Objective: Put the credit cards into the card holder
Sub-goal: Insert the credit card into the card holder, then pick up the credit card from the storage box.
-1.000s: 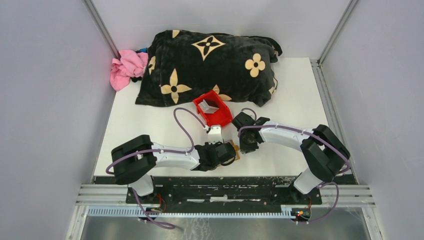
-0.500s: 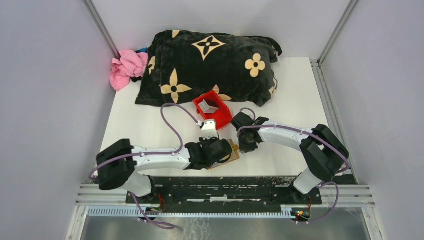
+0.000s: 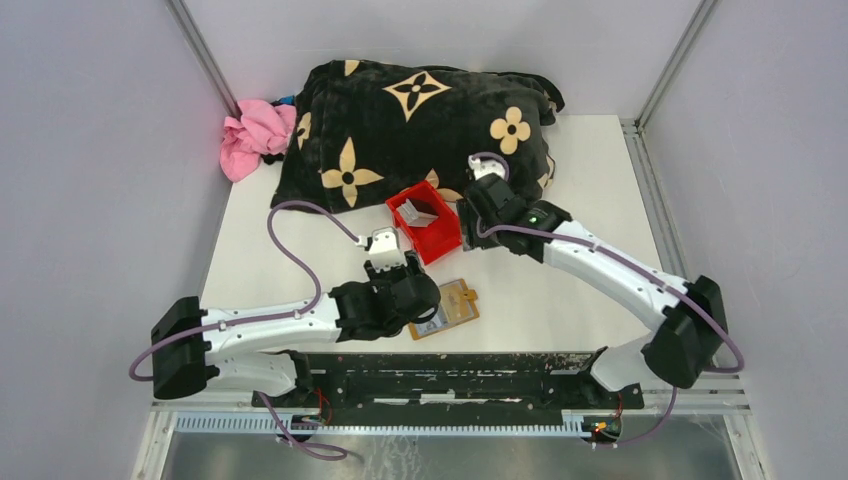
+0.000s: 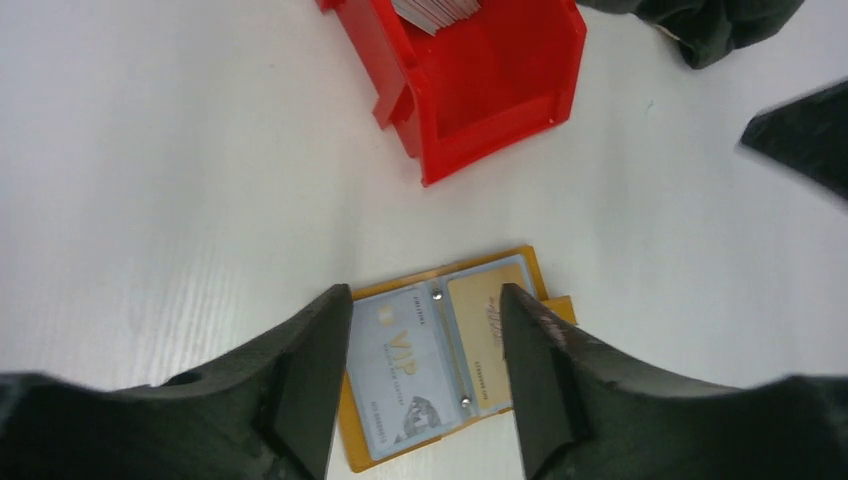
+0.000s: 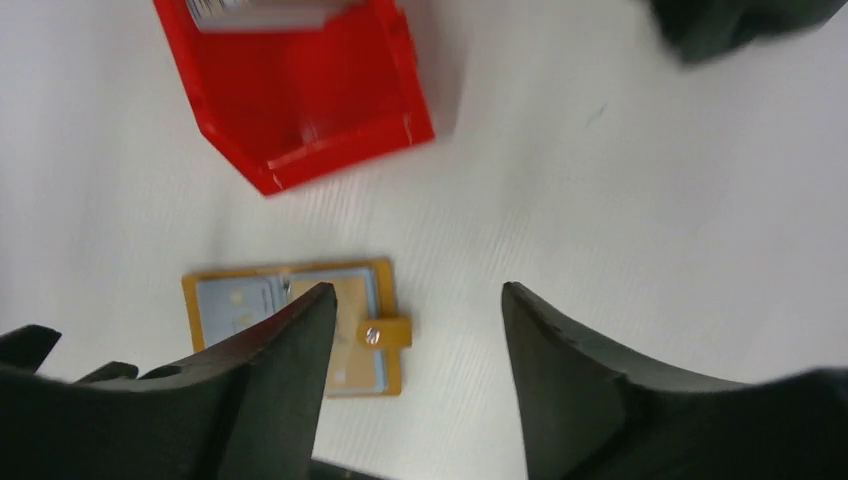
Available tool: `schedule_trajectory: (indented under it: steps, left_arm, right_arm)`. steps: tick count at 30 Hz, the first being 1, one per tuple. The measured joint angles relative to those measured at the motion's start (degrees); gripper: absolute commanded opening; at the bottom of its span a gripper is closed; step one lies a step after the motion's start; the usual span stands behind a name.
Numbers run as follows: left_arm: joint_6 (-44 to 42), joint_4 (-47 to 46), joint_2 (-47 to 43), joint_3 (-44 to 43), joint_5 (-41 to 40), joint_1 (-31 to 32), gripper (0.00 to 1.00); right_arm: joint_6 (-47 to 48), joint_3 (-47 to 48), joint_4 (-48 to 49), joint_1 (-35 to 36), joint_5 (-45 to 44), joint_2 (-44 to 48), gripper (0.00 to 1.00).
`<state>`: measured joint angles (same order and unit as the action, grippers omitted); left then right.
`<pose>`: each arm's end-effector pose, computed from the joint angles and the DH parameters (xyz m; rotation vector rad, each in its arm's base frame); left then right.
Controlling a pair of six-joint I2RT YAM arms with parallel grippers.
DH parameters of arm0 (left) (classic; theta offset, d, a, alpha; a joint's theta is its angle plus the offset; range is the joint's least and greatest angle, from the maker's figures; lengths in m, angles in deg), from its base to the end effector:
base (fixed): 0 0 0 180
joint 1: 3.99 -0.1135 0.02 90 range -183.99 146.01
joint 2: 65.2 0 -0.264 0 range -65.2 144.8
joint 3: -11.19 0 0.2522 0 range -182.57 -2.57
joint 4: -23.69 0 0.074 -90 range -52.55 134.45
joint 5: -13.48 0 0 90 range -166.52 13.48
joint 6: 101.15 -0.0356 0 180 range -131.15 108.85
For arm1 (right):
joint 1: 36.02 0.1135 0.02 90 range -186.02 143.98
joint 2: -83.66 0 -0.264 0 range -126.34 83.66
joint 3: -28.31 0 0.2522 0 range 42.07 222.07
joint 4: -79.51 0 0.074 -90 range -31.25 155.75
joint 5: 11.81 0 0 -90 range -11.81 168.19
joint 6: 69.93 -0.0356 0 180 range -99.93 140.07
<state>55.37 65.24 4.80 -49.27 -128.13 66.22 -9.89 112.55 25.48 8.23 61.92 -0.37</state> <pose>0.1071 -0.2152 0.2450 -0.2853 2.0703 -0.3092 0.2280 0.2082 0.2897 -0.1924 2.4608 0.2048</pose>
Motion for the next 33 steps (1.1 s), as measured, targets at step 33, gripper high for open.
schedule_trajectory:
  steps: [33]
  left_arm:
    - [-6.5,-5.4,4.3,0.4,15.6,-29.7,0.60]
  right_arm:
    - [13.7,48.6,-3.1,-3.5,15.2,-41.4,0.68]
